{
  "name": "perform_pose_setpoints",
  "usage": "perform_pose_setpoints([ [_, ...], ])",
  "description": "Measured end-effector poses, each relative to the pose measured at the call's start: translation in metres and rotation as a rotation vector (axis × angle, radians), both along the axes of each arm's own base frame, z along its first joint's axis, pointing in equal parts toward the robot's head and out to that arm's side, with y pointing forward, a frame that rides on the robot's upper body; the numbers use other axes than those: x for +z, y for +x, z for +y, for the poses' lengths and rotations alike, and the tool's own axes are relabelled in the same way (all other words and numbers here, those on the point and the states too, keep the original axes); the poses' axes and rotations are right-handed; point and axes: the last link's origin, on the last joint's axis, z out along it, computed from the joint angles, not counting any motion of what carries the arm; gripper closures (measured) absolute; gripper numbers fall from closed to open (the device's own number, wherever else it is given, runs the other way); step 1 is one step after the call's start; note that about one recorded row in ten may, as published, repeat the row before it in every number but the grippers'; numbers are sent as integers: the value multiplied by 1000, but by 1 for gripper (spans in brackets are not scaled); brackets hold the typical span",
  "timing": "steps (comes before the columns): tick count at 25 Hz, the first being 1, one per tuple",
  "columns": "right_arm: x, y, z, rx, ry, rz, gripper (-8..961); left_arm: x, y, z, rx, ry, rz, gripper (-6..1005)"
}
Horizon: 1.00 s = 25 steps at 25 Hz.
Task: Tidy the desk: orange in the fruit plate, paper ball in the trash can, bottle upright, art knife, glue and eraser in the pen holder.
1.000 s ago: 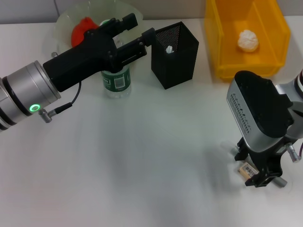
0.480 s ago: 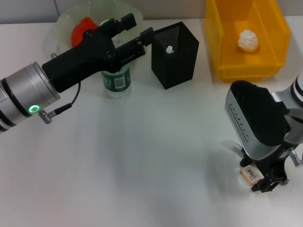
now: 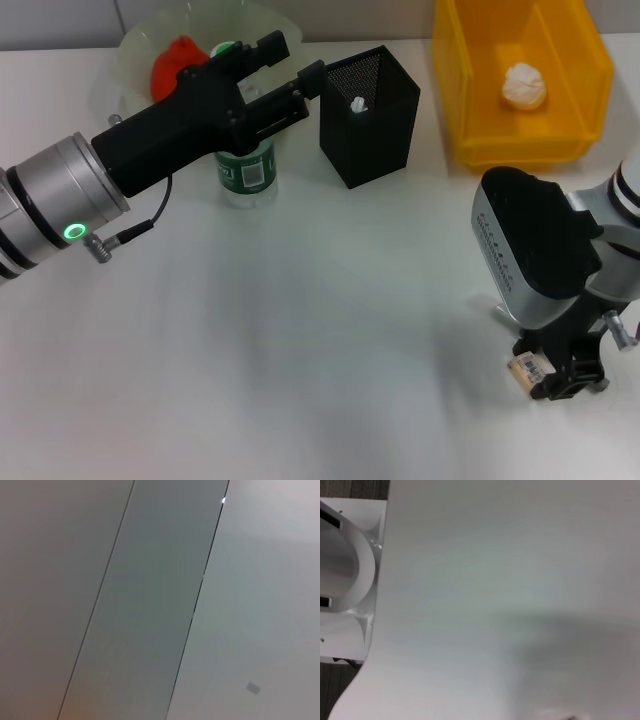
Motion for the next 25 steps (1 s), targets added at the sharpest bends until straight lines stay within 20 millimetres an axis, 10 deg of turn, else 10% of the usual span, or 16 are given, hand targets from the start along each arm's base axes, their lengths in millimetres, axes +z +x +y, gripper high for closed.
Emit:
perform_pose_setpoints([
  [8,20,-19,22,-66,142,196,515,1,0,0,-2,2,-1,275],
  [15,56,-48,85,-165,604,557,517,1,0,1,-5,4,-1,275],
  [25,43,-78,130,-188,818,655,515,17,-6,5,26,84,-40,275],
])
